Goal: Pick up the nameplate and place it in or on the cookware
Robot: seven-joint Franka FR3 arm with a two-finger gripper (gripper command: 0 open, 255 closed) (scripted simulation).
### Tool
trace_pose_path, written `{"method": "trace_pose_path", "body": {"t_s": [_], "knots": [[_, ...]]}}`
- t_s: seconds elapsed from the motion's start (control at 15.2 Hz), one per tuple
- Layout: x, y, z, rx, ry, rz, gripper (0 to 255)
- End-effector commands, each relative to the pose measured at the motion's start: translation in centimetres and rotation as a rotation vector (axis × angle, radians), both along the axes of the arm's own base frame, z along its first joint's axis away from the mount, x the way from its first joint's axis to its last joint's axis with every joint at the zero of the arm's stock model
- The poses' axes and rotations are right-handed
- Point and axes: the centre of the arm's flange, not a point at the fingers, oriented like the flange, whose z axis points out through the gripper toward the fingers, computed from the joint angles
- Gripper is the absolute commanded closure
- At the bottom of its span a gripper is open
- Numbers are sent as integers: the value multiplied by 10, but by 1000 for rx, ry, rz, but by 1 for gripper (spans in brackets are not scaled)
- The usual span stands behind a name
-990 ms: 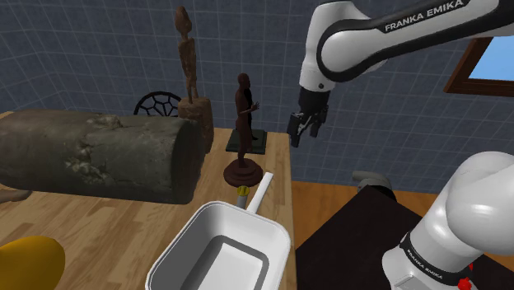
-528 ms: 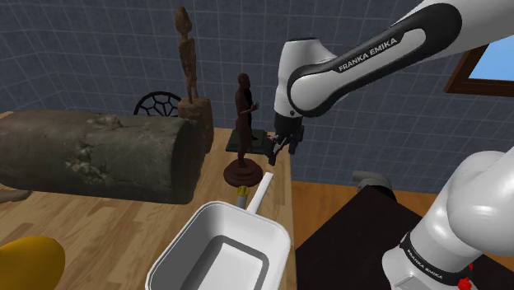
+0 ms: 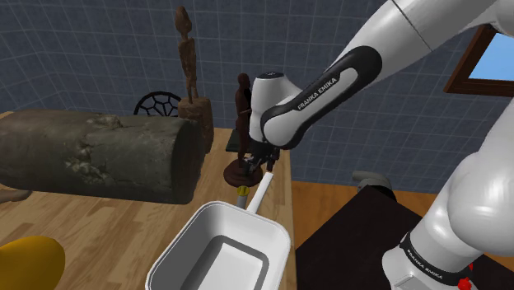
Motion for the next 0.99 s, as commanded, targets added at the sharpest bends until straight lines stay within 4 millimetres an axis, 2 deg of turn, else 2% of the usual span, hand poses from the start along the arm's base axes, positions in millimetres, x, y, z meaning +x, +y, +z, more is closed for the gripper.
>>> {"method": "trace_pose_path", "body": {"t_s": [0.0,0.2,0.73,0.92], "knots": [[11,14,-22,0,-5,-2,0],[27,34,-52,-3,-12,-4,0],[30,36,-94,-3,-12,-4,0],[30,36,-94,-3,-12,-4,0]]}}
